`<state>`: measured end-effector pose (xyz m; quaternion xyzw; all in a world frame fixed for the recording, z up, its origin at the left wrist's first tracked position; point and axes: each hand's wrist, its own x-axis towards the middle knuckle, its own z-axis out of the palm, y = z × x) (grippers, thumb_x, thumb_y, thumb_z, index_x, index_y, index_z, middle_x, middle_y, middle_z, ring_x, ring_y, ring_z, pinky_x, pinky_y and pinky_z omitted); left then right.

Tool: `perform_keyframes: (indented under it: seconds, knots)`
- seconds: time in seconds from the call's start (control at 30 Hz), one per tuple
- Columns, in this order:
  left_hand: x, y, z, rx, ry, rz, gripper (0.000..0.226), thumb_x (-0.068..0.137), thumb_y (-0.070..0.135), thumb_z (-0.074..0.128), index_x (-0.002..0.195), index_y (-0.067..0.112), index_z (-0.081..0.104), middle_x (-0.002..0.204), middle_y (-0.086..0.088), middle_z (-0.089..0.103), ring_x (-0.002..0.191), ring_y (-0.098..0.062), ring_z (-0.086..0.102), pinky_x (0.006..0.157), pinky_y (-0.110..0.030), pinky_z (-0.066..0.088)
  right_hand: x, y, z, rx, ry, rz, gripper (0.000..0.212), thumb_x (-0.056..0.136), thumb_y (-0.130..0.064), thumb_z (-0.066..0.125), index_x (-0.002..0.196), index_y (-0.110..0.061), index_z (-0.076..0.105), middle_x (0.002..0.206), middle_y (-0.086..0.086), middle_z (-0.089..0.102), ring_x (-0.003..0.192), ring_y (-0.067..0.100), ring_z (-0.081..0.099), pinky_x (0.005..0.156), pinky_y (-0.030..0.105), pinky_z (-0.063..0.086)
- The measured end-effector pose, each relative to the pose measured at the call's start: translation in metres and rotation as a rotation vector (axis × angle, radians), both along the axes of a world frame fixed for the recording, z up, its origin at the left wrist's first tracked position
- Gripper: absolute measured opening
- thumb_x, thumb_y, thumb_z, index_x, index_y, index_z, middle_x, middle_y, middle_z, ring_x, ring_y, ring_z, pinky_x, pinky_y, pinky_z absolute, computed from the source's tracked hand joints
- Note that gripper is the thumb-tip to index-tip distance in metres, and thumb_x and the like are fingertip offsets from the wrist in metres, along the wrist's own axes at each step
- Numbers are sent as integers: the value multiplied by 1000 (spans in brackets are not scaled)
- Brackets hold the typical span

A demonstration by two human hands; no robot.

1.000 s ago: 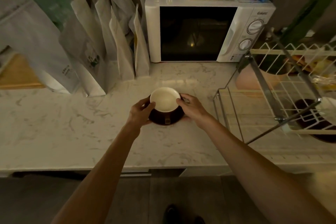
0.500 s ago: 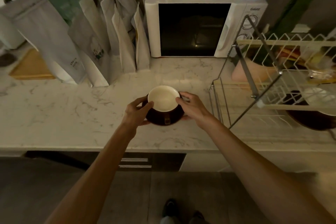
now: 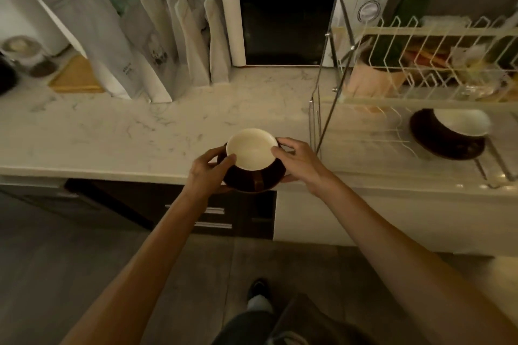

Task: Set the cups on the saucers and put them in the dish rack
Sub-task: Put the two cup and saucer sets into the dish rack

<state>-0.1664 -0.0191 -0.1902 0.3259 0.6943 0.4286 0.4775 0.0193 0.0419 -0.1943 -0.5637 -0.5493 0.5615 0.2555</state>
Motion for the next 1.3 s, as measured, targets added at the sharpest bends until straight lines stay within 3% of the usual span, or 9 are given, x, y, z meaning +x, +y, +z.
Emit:
perform_keyframes:
  seconds: [0.23,0.43,0.63,0.73,1.0,1.13,1.3]
  knots:
    - [45,-48,0,-7,41,-22,34,88,30,66,120,32,55,125,-12,61,113,-30,60,56,-25,58,49,-45,3,32,1,24,38,98,-25,56,136,-25,56,125,-1,56,115,23,60,69,37,64]
    - [96,-74,-1,11,28,-101,42,88,31,64,128,29,51,117,-2,57,107,-23,58,50,-16,55,105,-75,-1,39,3,-2,36,97,-26,56,132,-30,58,128,-3,57,114,20,58,72,38,64]
    - [144,-68,0,16,20,-207,40,89,33,63,127,32,52,122,-5,59,108,-22,60,58,-22,58,157,-85,9,60,-24,-108,33,98,-25,56,131,-30,58,119,-4,58,111,19,57,67,31,62]
    - [167,-56,1,49,0,-252,35,89,34,63,122,36,52,128,-9,58,113,-25,59,55,-19,57,180,-82,16,61,-27,-184,33,98,-25,57,131,-28,59,116,-5,58,111,19,57,63,27,59]
    - [213,-2,4,144,-35,-302,44,89,34,63,131,29,52,132,-7,55,117,-22,55,70,-30,61,218,-52,29,98,15,-377,33,97,-24,58,130,-27,61,120,-3,58,108,17,55,65,27,55]
    - [228,27,7,172,-22,-284,42,89,33,63,130,28,54,129,-4,58,119,-24,56,87,-47,57,224,-29,29,97,40,-462,37,97,-24,59,134,-26,58,119,-3,58,110,17,56,73,31,56]
    - [239,64,11,140,-3,-223,40,90,29,62,130,25,56,124,-4,58,116,-24,56,92,-48,55,221,3,26,110,39,-525,37,98,-22,58,135,-20,58,117,-4,58,111,15,53,88,38,54]
